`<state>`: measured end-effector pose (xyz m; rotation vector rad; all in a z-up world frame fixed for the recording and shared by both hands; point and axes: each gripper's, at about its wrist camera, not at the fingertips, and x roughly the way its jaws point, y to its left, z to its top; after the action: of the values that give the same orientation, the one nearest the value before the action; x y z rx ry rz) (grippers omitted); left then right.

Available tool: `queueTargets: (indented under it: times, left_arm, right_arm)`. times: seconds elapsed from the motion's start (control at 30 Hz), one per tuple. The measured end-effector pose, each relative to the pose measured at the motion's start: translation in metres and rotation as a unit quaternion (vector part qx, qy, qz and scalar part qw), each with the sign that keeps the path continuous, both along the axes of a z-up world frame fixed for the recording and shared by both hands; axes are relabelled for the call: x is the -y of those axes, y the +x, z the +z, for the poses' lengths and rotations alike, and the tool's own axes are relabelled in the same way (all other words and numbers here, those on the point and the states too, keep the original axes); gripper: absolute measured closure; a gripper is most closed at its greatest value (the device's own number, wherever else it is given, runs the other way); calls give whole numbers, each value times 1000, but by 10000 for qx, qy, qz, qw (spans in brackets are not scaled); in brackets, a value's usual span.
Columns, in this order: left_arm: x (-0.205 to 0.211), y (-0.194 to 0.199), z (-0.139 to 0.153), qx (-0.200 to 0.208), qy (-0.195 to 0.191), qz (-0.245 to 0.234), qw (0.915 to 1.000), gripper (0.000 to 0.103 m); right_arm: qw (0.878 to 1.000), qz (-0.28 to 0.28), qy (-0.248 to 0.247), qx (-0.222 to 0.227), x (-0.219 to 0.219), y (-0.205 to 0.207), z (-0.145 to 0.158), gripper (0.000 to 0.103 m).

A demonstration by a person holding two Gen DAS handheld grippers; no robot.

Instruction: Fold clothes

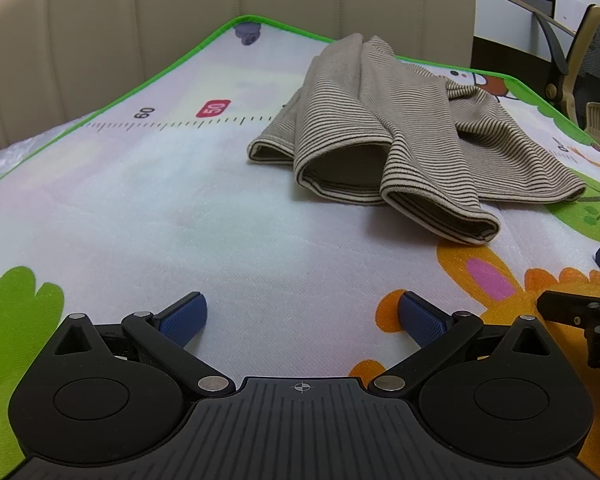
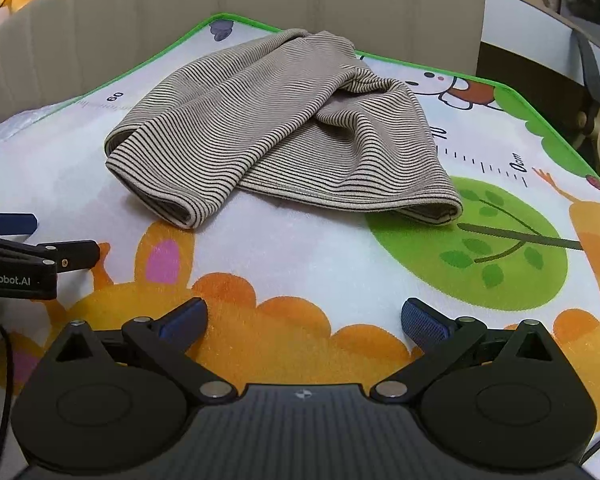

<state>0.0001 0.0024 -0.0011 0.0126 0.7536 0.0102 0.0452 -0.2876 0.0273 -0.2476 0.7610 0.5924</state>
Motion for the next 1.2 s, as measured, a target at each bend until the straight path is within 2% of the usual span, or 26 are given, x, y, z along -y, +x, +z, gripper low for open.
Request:
queueTargets:
  times: [1.2]
  left_arm:
    - [-1,0,1,-22,32,-11,10000,0]
  right_arm:
    - [9999,-68,51,140,-2,-1,-3,0]
